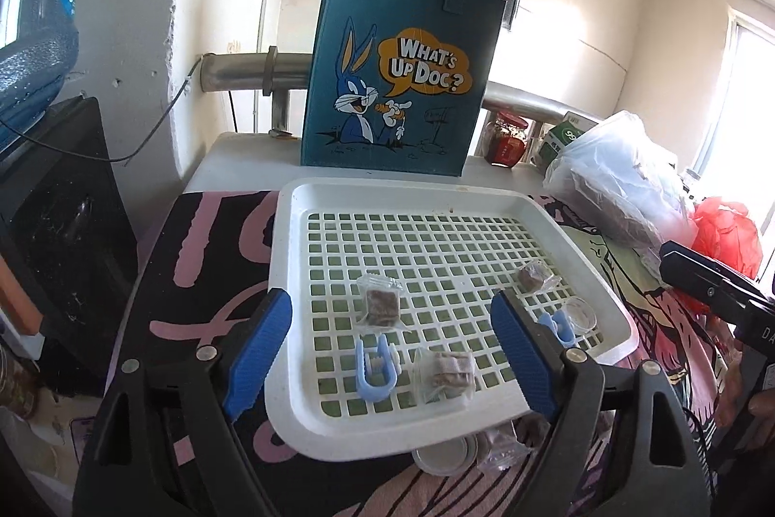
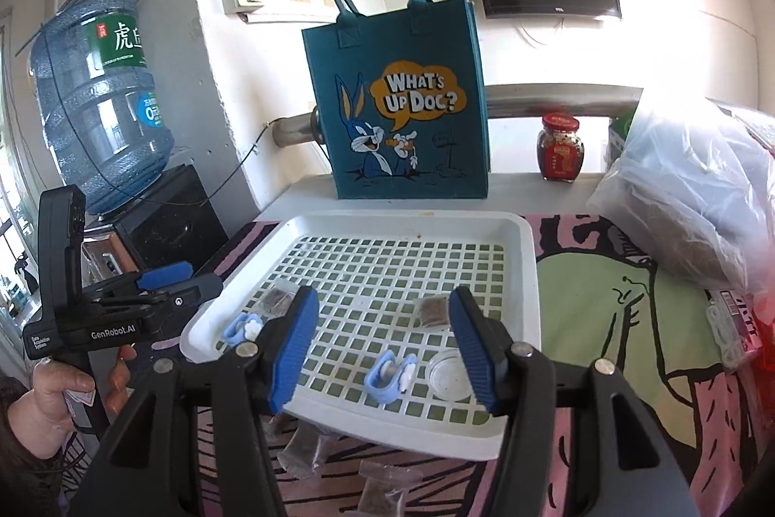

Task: Organize objects
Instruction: 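Carry both brown-filled bags over the grid tray and open both grippers, then grasp a brown-filled bag with the right gripper while the left grasps the clear round lid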

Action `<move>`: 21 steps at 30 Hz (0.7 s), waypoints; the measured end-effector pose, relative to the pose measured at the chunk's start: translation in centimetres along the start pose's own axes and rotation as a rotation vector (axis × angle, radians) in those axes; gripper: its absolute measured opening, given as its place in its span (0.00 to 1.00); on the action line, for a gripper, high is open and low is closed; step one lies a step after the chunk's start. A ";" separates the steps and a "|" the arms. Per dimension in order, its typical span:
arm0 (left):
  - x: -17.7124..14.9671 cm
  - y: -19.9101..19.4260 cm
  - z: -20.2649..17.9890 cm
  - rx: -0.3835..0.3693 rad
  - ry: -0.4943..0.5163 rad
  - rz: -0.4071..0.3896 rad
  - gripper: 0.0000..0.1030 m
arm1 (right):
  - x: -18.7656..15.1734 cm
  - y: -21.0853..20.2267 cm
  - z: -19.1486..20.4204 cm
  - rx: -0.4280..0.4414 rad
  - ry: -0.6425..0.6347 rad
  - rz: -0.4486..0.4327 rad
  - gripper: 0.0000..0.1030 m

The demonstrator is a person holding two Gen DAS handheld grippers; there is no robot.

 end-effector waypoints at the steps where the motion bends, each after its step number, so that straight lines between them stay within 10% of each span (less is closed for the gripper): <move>1: -0.5 -0.7 -0.1 0.004 0.009 -0.001 0.83 | -0.4 -0.9 0.4 0.008 -0.012 -0.012 0.54; 21: -8.7 1.3 -1.9 0.003 -0.005 0.245 0.78 | -10.2 0.9 -1.1 -0.066 -0.003 0.255 0.50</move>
Point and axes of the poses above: each gripper's, at about its wrist camera, not at the fingertips, and y roughly the way its jaws point, z to its left, x to its top, the point moved 7 cm from there along y, roughly the way its jaws point, and after that the axes turned 11 degrees about y, right-handed, at the moved point
